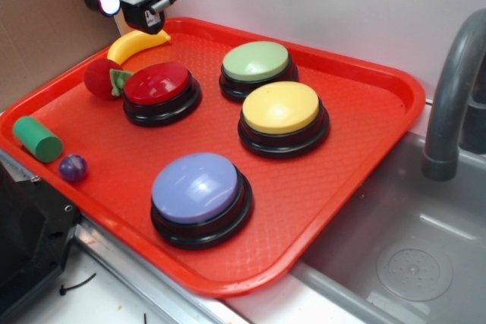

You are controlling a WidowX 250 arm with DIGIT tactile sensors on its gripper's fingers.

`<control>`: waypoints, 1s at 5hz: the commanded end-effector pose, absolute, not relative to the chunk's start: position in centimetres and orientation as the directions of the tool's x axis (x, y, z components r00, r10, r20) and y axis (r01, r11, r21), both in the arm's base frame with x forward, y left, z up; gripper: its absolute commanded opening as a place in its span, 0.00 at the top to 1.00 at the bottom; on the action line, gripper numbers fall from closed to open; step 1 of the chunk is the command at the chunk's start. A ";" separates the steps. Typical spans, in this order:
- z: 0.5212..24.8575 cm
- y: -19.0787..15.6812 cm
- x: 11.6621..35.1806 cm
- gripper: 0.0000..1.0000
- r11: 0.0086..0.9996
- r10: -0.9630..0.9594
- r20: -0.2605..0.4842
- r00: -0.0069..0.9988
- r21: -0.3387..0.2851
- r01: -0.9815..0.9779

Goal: Push the red button.

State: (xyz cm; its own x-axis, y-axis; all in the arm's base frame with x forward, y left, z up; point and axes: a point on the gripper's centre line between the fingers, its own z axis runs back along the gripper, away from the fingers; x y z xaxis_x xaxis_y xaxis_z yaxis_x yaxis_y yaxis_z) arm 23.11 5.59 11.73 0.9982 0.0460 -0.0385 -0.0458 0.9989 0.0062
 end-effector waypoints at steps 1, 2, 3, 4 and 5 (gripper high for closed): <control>14.5 5.7 24.3 0.00 0.997 0.077 0.051 0.996 0.022 -0.078; 15.0 5.7 24.3 0.00 0.996 0.081 0.059 0.995 0.021 -0.082; 15.6 5.8 24.4 0.00 0.996 0.083 0.062 0.995 0.019 -0.084; 16.1 5.7 24.3 0.00 0.996 0.088 0.076 0.993 0.016 -0.089; 16.9 5.5 24.1 0.00 0.995 0.090 0.108 0.990 0.020 -0.093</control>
